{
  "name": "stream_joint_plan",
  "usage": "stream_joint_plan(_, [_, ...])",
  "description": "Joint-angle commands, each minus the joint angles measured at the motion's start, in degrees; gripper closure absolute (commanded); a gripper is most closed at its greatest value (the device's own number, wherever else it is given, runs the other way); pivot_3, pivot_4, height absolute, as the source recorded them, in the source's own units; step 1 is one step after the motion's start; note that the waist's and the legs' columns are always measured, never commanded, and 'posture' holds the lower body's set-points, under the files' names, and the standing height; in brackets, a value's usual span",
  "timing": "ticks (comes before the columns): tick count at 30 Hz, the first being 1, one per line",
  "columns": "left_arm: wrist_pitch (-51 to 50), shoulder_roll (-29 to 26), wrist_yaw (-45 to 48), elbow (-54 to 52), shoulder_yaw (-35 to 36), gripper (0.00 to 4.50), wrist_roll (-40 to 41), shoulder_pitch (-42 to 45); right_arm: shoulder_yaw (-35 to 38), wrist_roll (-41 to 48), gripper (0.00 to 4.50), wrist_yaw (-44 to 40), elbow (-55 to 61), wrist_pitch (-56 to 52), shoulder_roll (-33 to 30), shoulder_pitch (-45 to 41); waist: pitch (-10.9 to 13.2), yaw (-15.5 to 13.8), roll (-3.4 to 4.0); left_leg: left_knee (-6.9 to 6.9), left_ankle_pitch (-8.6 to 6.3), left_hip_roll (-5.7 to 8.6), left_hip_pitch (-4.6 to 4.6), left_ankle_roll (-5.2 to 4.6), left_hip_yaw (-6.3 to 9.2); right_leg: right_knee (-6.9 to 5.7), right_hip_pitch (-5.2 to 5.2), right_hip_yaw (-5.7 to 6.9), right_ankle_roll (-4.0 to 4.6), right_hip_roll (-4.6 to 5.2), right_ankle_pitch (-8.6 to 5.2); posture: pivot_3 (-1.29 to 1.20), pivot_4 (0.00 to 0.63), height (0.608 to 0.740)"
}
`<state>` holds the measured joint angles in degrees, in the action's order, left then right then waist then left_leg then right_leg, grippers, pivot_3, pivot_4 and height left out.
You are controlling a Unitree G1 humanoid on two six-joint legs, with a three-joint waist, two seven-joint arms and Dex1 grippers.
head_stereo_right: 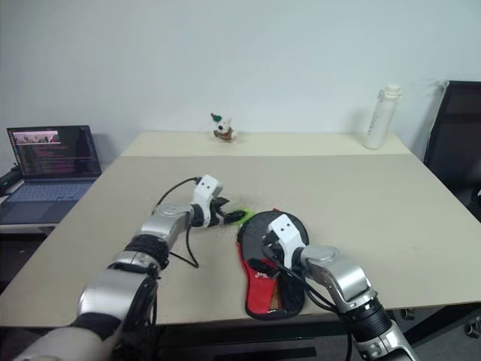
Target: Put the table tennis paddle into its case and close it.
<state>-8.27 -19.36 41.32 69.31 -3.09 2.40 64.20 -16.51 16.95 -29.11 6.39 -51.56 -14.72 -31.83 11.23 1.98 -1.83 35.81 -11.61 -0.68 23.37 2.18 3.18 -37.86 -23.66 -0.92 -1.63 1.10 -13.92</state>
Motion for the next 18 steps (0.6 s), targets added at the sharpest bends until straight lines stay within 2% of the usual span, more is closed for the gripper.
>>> stream_joint_plan(1, [0.06, 0.97, -2.83, 4.38, 1.16, 0.03, -1.48, 1.98, 0.96, -0.33, 0.00, 1.07, 2.56, 0.02, 0.43, 0.59, 0.00, 0.00, 0.00, 0.00, 0.00, 0.00, 0.00, 0.00, 0.01, -0.01, -0.01, 0.01, 0.00, 0.00, 0.00, 0.00, 0.150, 0.740])
stream_joint_plan(5, [-0.60, 1.73, -3.28, 5.85, 1.65, 0.03, -2.55, 1.72, 1.39, -0.53, 0.00, 1.89, 2.92, -0.06, 0.11, 1.03, 0.00, -0.11, -0.01, 0.03, 0.00, 0.01, 0.00, 0.00, 0.03, -0.07, -0.01, 0.01, 0.00, 0.00, 0.00, 0.00, 0.150, 0.740])
stream_joint_plan(8, [-1.21, 2.07, -4.45, 6.22, 2.62, 0.59, -2.35, 0.79, 1.71, -0.58, 0.00, 2.54, 3.16, 0.07, 0.13, 1.25, -0.01, -0.12, -0.02, 0.05, 0.00, 0.01, -0.01, 0.01, 0.03, -0.08, 0.01, 0.01, -0.01, 0.01, 0.01, 0.00, 0.150, 0.740])
stream_joint_plan(18, [-1.71, 2.68, -3.94, 5.26, 5.70, 4.08, -1.24, -1.37, 2.73, -3.65, 0.00, 5.40, 0.26, 5.51, 1.77, -0.62, -0.02, 0.05, -0.02, 0.05, 0.01, 0.00, -0.23, 0.01, 0.00, -0.13, 0.16, -0.02, -0.02, 0.00, 0.01, 0.00, 0.150, 0.740])
